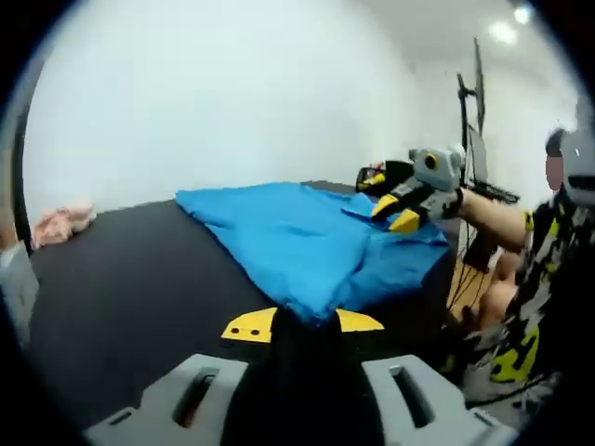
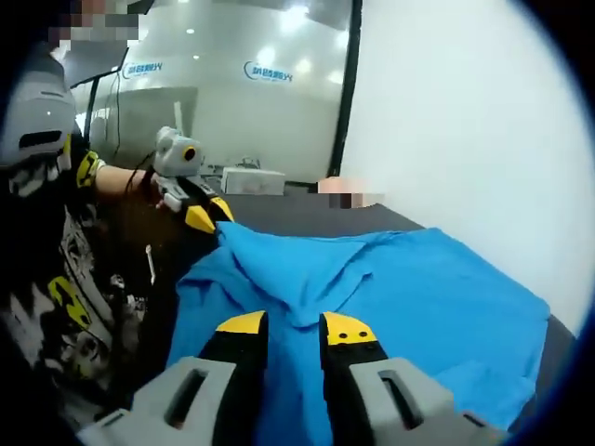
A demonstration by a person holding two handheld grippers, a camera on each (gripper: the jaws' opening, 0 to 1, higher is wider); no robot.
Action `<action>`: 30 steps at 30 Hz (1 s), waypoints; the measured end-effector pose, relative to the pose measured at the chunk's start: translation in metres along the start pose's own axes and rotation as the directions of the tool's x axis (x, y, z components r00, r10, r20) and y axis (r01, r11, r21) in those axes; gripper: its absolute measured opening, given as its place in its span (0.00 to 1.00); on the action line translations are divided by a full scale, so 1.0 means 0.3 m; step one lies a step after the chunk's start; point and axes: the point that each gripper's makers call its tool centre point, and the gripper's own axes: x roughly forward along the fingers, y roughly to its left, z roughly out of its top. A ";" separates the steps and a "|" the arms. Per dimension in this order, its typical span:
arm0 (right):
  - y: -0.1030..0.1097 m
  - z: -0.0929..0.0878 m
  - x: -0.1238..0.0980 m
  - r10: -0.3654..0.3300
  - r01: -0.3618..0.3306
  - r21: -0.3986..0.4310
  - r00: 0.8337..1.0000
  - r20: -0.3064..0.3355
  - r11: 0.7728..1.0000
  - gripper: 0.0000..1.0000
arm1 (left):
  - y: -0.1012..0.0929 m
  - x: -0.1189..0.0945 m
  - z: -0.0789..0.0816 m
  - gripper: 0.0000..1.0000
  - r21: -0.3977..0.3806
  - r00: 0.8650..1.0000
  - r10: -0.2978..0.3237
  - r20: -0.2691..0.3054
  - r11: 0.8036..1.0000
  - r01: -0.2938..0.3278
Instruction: Spread out the cloth and fold it
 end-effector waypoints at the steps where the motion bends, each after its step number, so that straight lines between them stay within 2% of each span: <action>1: -0.005 0.003 -0.006 -0.005 0.005 0.018 1.000 0.015 1.000 0.20 | 0.010 0.016 0.002 0.22 -0.027 1.000 0.009 0.006 1.000 -0.008; 2: -0.009 0.008 -0.007 -0.014 0.012 0.050 0.999 0.032 0.999 0.20 | 0.012 0.025 -0.006 0.18 -0.045 1.000 0.010 -0.006 0.999 -0.010; 3: -0.020 -0.001 0.000 -0.018 0.016 0.062 0.999 0.033 0.998 0.20 | 0.018 0.029 -0.019 0.06 -0.073 0.999 0.021 -0.041 0.997 -0.024; 4: -0.023 -0.008 0.007 -0.022 0.020 0.061 0.999 0.028 0.998 0.20 | 0.023 0.029 -0.016 0.03 -0.076 0.999 0.028 -0.042 0.997 -0.031; 6: -0.049 -0.028 0.027 -0.055 0.055 0.019 0.998 -0.017 0.998 0.20 | 0.029 0.012 -0.004 0.02 -0.087 0.999 0.029 -0.038 0.996 -0.032; 7: -0.070 -0.017 0.042 -0.064 0.064 -0.010 0.998 -0.023 0.998 0.20 | 0.022 -0.012 0.006 0.02 -0.102 0.999 0.027 -0.029 0.994 -0.030; 8: -0.086 -0.001 0.061 -0.072 0.072 -0.002 0.997 -0.020 0.997 0.20 | 0.015 -0.023 0.007 0.02 -0.123 0.999 0.025 -0.032 0.992 -0.028; 9: -0.131 0.023 0.094 -0.094 0.094 0.008 0.995 -0.016 0.996 0.20 | 0.002 -0.042 -0.010 0.02 -0.138 0.998 0.024 -0.058 0.990 -0.032; 10: -0.165 0.040 0.123 -0.101 0.102 0.018 0.995 -0.009 0.995 0.20 | 0.000 -0.047 -0.020 0.02 -0.126 0.997 0.034 -0.067 0.991 -0.042; 12: -0.246 0.066 0.212 -0.114 0.114 0.068 0.993 -0.001 0.991 0.20 | 0.002 -0.041 -0.050 0.03 0.007 0.995 0.048 -0.089 0.999 -0.047; 13: -0.267 0.084 0.254 -0.121 0.118 0.103 0.992 0.022 0.988 0.20 | 0.014 -0.028 -0.068 0.05 0.074 0.993 0.063 -0.102 0.996 -0.055; 14: -0.296 0.098 0.293 -0.129 0.121 0.147 0.991 0.047 0.982 0.20 | 0.017 -0.025 -0.071 0.07 0.088 0.993 0.079 -0.090 0.994 -0.071; 15: -0.328 0.096 0.349 -0.128 0.118 0.207 0.991 0.036 0.971 0.20 | 0.015 -0.021 -0.037 0.08 0.057 0.996 0.085 -0.018 0.995 -0.084; 17: -0.326 0.074 0.434 -0.068 0.068 0.287 0.998 -0.009 0.955 0.19 | 0.014 -0.024 -0.043 0.09 0.065 0.996 0.082 -0.031 0.995 -0.080; 20: -0.329 0.047 0.517 -0.052 0.062 0.291 0.998 -0.042 0.955 0.17 | 0.015 -0.026 -0.045 0.09 0.066 0.997 0.077 -0.028 0.995 -0.075; 21: -0.313 0.016 0.540 -0.028 0.051 0.289 0.996 -0.084 0.956 0.17 | 0.012 -0.028 -0.045 0.09 0.064 0.997 0.076 -0.026 0.995 -0.075; 22: -0.311 0.004 0.545 -0.018 0.046 0.284 0.995 -0.100 0.958 0.17 | 0.012 -0.031 -0.045 0.09 0.060 0.997 0.073 -0.024 0.996 -0.072; 23: -0.304 -0.034 0.557 -0.008 0.051 0.281 0.989 -0.151 0.958 0.17 | 0.009 -0.033 -0.044 0.09 0.060 0.997 0.070 -0.023 0.996 -0.069; 24: -0.290 -0.054 0.561 0.006 0.045 0.283 0.984 -0.176 0.958 0.16 | 0.008 -0.035 -0.043 0.09 0.059 0.998 0.066 -0.022 0.996 -0.065; 25: -0.307 -0.019 0.557 -0.026 0.052 0.235 0.993 -0.116 0.971 0.13 | 0.013 -0.037 -0.045 0.08 0.037 0.998 0.063 -0.025 0.997 -0.062; 26: -0.305 -0.035 0.545 -0.019 0.064 0.265 0.985 -0.170 0.962 0.00 | 0.002 -0.038 -0.052 0.06 -0.022 0.998 0.049 -0.033 0.999 -0.050; 27: -0.326 -0.031 0.527 -0.053 0.096 0.237 0.982 -0.182 0.967 0.01 | -0.001 -0.039 -0.052 0.02 -0.053 0.999 0.041 -0.032 0.998 -0.043; 28: -0.333 -0.021 0.517 -0.064 0.100 0.203 0.982 -0.175 0.974 0.01 | 0.003 -0.039 -0.049 0.02 -0.078 0.999 0.044 -0.026 0.996 -0.046; 29: -0.347 -0.008 0.504 -0.066 0.094 0.163 0.984 -0.164 0.982 0.01 | 0.008 -0.038 -0.051 0.02 -0.069 0.999 0.044 -0.031 0.997 -0.046; 30: -0.356 -0.002 0.492 -0.077 0.106 0.179 0.984 -0.164 0.978 0.01 | 0.007 -0.035 -0.055 0.01 -0.074 0.998 0.042 -0.036 0.996 -0.044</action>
